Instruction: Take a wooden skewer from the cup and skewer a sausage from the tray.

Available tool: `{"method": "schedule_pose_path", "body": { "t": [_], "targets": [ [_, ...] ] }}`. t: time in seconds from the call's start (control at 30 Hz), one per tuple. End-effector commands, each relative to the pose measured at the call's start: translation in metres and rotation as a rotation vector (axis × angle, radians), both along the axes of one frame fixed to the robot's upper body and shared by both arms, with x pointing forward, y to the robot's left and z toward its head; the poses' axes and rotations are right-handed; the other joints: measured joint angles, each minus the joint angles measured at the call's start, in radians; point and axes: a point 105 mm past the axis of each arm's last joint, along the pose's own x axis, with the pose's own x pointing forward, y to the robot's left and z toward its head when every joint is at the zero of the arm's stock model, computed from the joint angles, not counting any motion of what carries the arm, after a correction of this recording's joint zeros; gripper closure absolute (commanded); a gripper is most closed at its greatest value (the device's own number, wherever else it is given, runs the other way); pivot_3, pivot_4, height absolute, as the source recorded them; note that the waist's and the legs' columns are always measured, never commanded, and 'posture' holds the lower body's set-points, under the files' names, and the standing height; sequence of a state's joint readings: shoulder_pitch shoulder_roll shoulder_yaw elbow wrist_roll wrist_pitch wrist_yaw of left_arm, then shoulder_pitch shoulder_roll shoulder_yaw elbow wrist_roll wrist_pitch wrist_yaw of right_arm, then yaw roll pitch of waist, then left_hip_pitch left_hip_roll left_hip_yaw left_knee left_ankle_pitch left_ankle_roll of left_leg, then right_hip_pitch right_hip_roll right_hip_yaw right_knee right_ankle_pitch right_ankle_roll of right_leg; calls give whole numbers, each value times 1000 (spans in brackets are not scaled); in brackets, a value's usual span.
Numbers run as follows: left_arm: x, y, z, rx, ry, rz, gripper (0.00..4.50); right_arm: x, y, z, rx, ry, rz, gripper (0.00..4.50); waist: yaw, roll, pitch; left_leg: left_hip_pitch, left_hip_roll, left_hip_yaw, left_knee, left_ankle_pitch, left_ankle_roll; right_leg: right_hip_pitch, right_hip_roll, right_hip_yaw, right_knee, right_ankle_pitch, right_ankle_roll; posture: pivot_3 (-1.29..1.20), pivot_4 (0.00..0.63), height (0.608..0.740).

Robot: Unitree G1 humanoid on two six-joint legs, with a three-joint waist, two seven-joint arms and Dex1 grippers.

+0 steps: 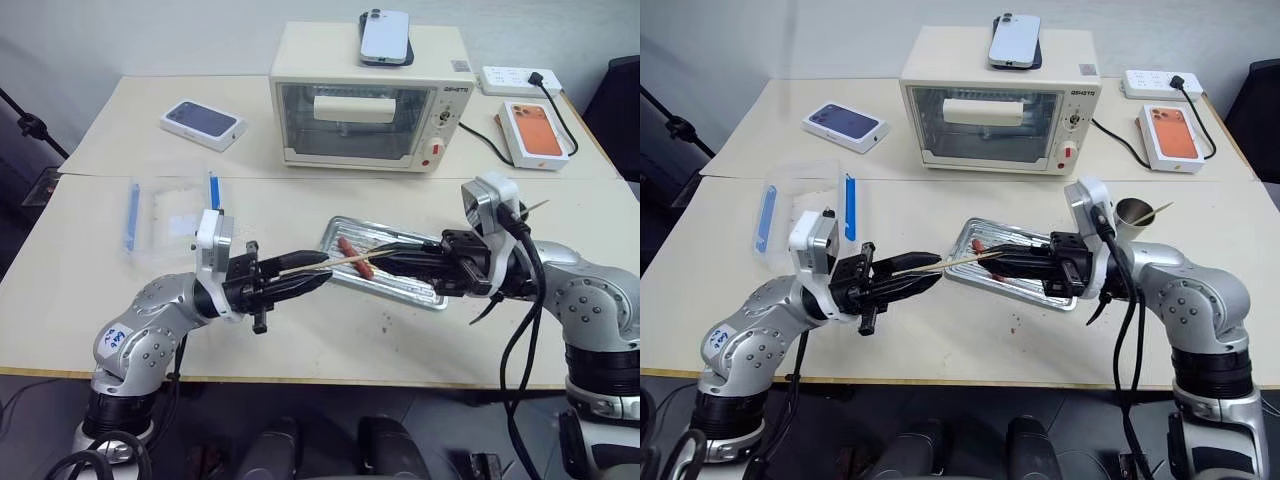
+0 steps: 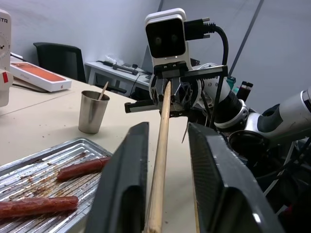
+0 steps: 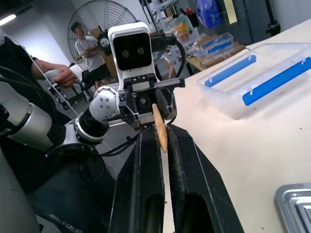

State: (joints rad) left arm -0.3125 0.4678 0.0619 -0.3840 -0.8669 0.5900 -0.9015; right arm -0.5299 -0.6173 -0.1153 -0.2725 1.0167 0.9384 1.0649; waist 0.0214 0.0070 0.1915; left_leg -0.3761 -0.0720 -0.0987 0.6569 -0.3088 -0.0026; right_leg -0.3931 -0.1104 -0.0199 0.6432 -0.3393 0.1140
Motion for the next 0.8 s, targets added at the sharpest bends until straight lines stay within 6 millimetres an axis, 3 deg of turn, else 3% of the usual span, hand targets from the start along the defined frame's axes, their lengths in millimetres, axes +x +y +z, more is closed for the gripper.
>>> {"method": "schedule_pose_path", "body": {
  "t": [0.03, 0.2, 0.33, 0.47, 0.63, 0.77, 0.8],
  "targets": [
    [-6, -4, 10, -8, -48, -25, 4336, -7, 3, 6, 17, -40, 21, 4500, 0, 0, 0, 0, 0, 0, 0, 0, 0, 0, 0, 0, 0, 0, 0, 0, 150, 740],
    [-5, -1, 12, -23, -35, 7, 4479, -6, -1, -4, -12, 32, -27, 4500, 0, 0, 0, 0, 0, 0, 0, 0, 0, 0, 0, 0, 0, 0, 0, 0, 150, 740],
    [-2, 7, 6, -2, -23, 68, 4500, 1, -14, -22, -92, -14, -152, 3441, 2, -1, 0, 0, 0, 0, 0, 0, 0, 0, 0, 0, -1, 0, 0, 0, 150, 740],
    [10, 32, -1, 17, -43, 206, 4500, 18, -57, -38, -191, -199, -391, 2438, 2, -1, 0, 0, -1, 0, -1, 0, 0, 0, 0, 0, -1, 0, 0, 0, 150, 740],
    [13, 81, -30, 55, 15, 438, 4500, 12, -129, -66, -332, -285, -645, 1007, 1, -1, 0, 1, 0, 1, -4, 0, 0, 0, 1, 0, -2, 0, 0, 0, 150, 740],
    [9, 108, -47, 68, 61, 576, 4500, -1, -170, -84, -422, -316, -796, 11, 2, -1, 0, 2, 0, 2, -6, 0, 0, 1, 1, 1, -4, 0, 0, 0, 150, 740],
    [6, 113, -52, 71, 76, 599, 4500, -5, -178, -89, -446, -320, -825, 11, 2, -1, 0, 2, 0, 2, -5, 0, 0, 1, 1, 1, -4, 0, 0, 0, 150, 740]
  ]
}}
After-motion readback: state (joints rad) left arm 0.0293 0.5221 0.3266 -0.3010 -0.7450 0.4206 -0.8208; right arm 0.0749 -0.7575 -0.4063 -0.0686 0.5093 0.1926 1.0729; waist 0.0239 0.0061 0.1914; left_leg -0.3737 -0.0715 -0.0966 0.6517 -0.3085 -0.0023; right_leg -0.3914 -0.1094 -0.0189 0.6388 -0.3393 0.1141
